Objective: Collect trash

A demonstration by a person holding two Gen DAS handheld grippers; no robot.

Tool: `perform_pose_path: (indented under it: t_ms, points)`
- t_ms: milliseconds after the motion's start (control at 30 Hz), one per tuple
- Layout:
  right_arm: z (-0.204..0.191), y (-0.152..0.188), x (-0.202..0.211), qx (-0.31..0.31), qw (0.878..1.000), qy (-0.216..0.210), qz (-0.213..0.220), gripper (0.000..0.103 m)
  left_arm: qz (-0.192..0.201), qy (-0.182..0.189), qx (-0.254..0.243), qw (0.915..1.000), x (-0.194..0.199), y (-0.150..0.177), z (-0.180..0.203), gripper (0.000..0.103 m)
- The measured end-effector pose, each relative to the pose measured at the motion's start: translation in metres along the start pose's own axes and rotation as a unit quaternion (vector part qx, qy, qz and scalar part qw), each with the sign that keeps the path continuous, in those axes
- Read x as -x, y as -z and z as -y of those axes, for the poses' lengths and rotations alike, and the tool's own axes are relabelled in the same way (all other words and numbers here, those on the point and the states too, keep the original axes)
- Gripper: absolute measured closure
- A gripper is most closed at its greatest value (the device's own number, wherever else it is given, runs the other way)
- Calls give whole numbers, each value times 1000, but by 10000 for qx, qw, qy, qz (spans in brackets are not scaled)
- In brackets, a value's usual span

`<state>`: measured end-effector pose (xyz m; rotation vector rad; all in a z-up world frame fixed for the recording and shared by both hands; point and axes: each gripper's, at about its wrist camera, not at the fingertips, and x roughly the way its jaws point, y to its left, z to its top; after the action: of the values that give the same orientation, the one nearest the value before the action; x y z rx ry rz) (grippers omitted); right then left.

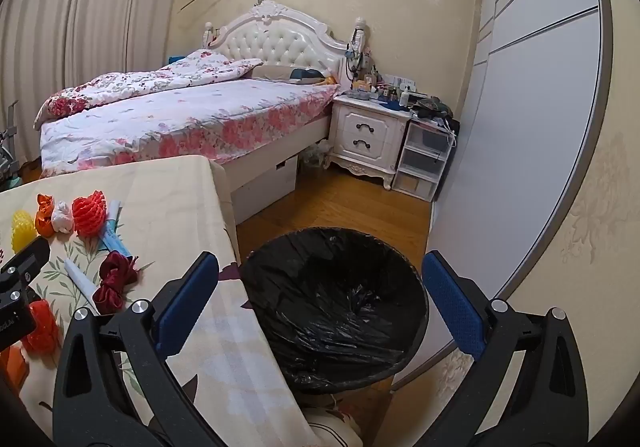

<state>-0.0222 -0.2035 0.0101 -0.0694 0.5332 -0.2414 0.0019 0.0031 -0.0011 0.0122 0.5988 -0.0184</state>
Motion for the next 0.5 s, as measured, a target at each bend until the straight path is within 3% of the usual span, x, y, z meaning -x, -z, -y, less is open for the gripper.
perform_pose_path:
  t_ms: [500]
  points:
    - [-1,0,2,62,10000,31,-28,4,80,-118,-73,9999,3,4,-2,7]
